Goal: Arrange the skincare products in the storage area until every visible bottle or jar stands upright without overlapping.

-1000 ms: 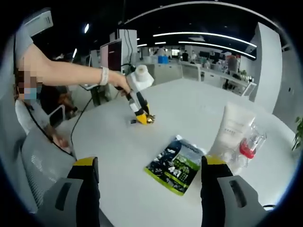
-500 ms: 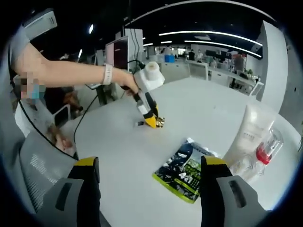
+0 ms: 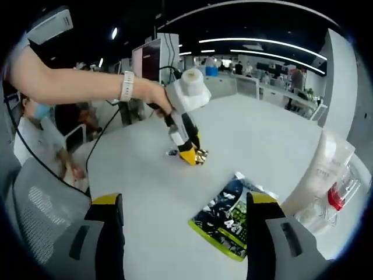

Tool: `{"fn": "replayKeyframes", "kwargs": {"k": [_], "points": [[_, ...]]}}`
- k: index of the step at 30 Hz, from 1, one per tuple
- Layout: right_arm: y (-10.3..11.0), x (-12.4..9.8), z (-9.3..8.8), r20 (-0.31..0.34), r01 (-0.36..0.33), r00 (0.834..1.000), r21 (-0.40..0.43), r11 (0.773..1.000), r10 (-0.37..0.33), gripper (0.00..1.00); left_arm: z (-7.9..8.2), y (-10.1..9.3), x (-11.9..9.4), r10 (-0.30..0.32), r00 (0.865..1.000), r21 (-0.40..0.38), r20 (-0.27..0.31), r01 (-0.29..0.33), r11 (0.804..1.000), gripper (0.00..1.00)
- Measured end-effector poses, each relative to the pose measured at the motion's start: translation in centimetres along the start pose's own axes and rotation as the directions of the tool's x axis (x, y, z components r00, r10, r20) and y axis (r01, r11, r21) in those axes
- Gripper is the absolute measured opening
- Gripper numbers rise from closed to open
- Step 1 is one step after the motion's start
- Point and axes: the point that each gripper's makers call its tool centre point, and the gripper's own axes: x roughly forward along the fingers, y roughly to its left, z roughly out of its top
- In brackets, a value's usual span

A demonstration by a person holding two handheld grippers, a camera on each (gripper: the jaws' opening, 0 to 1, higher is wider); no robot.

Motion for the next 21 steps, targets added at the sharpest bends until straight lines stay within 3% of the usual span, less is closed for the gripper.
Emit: {"fn": "replayKeyframes", "kwargs": {"k": [10,15,21], "points": [[0.0,2.0,-0.9,-0.026,0.0,1.0,-0.029,1.0,-0.001,0.84,1.3,-2.2,0.3,-0.021,1.0,0.051,0.016,0.02,0.998,0.4],[0.1,1.8,-1.3,-0.036,-0.003,0.999,-0.014,1.0,0.002,0.84,2.6,-3.6,0.9,-0.042,0.999,0.101,0.035,0.038,0.994,0.41],[-0.3,1.3,-1.8,-0.039,0.007,0.999,0.0,1.0,-0.007,0.84,3.1,-4.2,0.8,-0.062,0.997,0.15,0.035,0.057,0.987,0.41]]}}
